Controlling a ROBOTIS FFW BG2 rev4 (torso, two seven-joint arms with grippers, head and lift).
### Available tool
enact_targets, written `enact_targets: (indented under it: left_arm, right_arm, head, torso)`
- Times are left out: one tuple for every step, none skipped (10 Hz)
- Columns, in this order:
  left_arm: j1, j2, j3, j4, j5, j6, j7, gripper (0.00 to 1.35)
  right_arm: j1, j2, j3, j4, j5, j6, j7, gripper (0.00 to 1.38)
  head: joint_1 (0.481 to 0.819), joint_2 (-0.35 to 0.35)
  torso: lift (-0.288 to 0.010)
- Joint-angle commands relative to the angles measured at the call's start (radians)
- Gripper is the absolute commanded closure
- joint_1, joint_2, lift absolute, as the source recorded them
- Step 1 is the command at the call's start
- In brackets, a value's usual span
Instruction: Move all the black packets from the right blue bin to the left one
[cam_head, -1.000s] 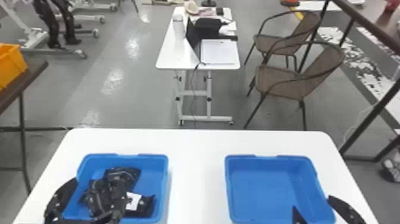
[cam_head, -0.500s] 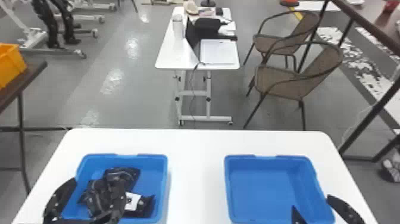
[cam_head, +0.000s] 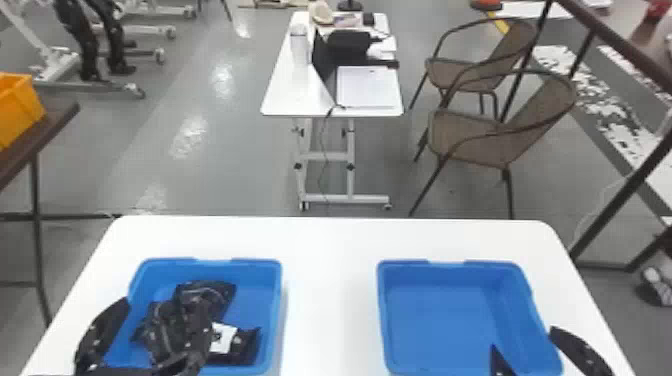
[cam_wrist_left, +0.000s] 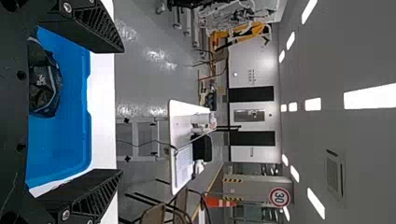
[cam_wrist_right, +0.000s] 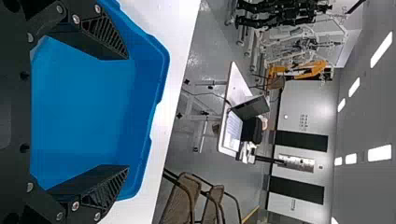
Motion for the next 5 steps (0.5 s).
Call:
enact_targets:
  left_arm:
    - [-0.001, 0.0, 0.0, 0.001, 0.0, -0.002, 0.0, 0.11]
    - [-0.001, 0.0, 0.0, 0.003, 0.002, -0.003, 0.0, 0.11]
    - [-0.001, 0.0, 0.0, 0.003, 0.002, -0.005, 0.0, 0.11]
    - [-0.001, 0.0, -0.002, 0.004, 0.003, -0.006, 0.0, 0.11]
    - [-0.001, 0.0, -0.002, 0.006, 0.003, -0.008, 0.0, 0.11]
  right_arm:
    - [0.0, 0.001, 0.0, 0.0, 0.001, 0.0, 0.0, 0.2]
    - [0.0, 0.001, 0.0, 0.0, 0.001, 0.0, 0.0, 0.2]
    - [0.0, 0.001, 0.0, 0.0, -0.001, 0.0, 0.0, 0.2]
    - [0.0, 0.001, 0.0, 0.0, -0.001, 0.0, 0.0, 0.2]
    - [0.0, 0.001, 0.0, 0.002, -0.001, 0.0, 0.0, 0.2]
  head:
    - [0.695, 0.007]
    - [0.695, 0.006]
    - [0.695, 0.006]
    - [0.695, 0.006]
    - [0.695, 0.006]
  torso:
    - [0.0]
    - [0.0]
    - [0.0]
    - [0.0]
    - [0.0]
